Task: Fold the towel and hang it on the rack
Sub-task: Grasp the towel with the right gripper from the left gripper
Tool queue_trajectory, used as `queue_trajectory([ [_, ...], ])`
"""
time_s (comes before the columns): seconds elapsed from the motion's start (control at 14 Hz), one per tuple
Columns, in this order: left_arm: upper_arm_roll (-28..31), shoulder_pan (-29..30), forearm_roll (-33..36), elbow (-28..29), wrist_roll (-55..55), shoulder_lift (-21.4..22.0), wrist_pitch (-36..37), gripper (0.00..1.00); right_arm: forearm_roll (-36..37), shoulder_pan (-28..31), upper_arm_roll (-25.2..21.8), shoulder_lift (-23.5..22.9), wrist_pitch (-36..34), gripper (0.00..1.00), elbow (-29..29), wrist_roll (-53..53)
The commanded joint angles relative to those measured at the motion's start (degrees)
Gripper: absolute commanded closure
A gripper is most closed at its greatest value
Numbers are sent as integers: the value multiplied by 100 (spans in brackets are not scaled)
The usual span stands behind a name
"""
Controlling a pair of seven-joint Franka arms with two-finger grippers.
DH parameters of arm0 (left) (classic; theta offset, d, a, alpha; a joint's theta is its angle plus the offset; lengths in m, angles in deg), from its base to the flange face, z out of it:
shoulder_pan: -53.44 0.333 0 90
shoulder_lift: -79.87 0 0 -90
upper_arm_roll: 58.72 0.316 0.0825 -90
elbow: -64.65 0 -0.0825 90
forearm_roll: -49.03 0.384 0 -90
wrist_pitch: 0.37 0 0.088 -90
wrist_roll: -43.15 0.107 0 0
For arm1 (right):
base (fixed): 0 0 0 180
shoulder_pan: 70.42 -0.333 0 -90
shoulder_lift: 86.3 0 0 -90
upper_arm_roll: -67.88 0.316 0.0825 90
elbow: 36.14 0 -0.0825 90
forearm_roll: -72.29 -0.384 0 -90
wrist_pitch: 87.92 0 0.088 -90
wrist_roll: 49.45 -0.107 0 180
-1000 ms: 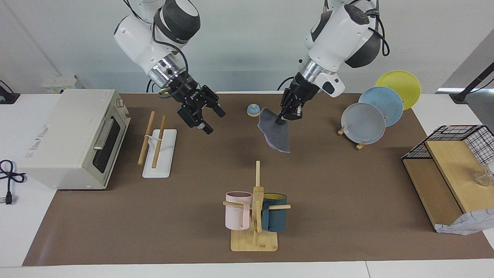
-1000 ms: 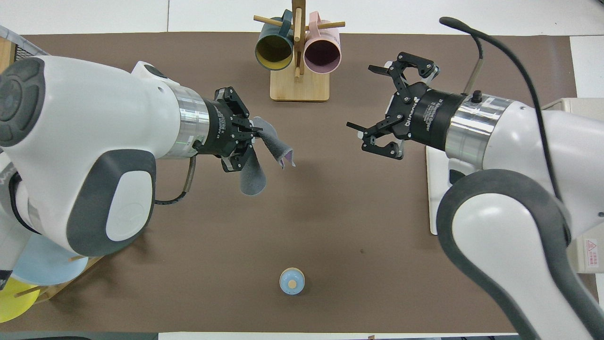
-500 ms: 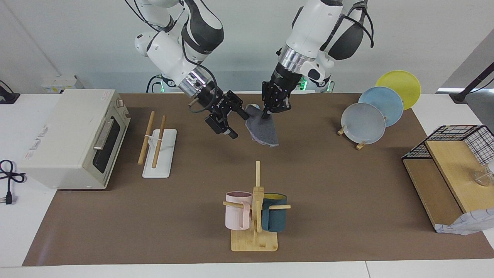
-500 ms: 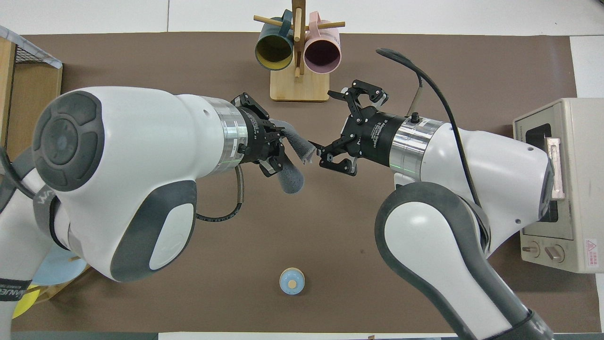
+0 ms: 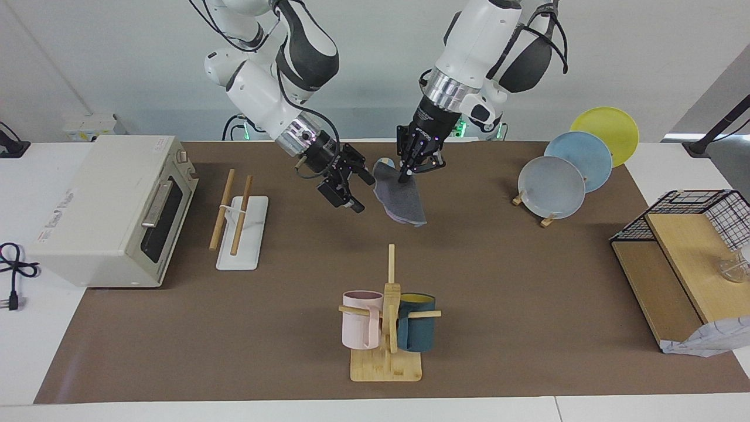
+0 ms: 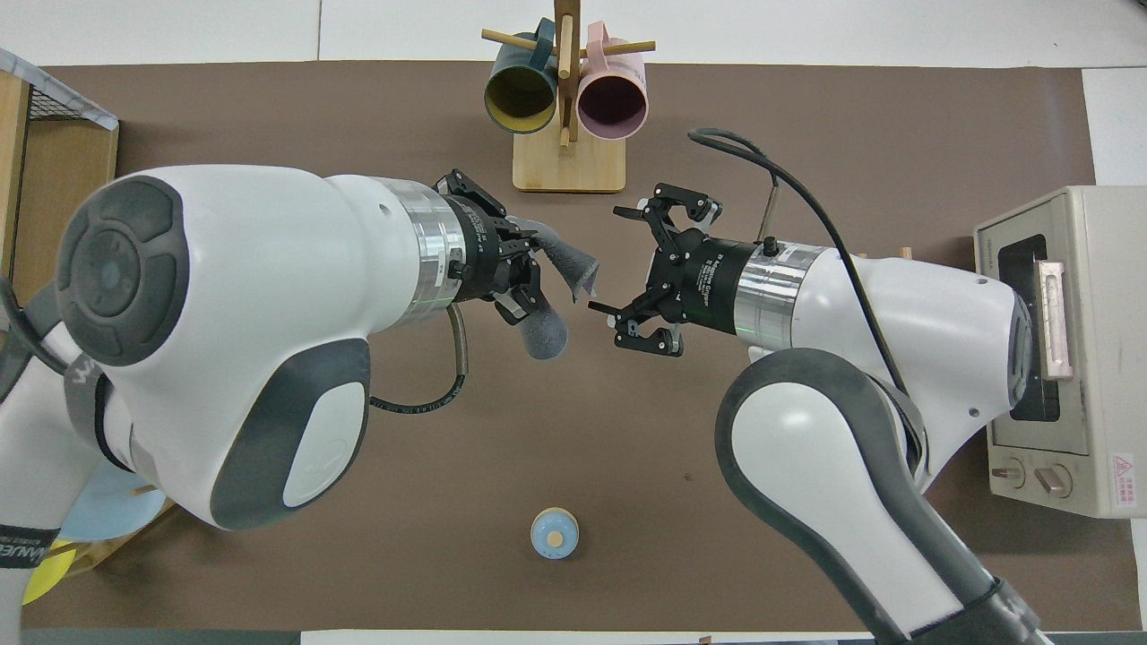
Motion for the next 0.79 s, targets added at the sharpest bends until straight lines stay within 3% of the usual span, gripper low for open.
queue_trajectory([
  [0.0,30,43,117,295,-144,81,-607,100,-36,11,11,253,-316,0,-205,186],
  [0.21,31,17,117,779,-91,310,-980,100,-45,-138,46,262,-343,0,-187,20],
  [0.71,22,-10,117,806,-162,336,-945,100,-36,-279,55,-62,315,0,137,176],
])
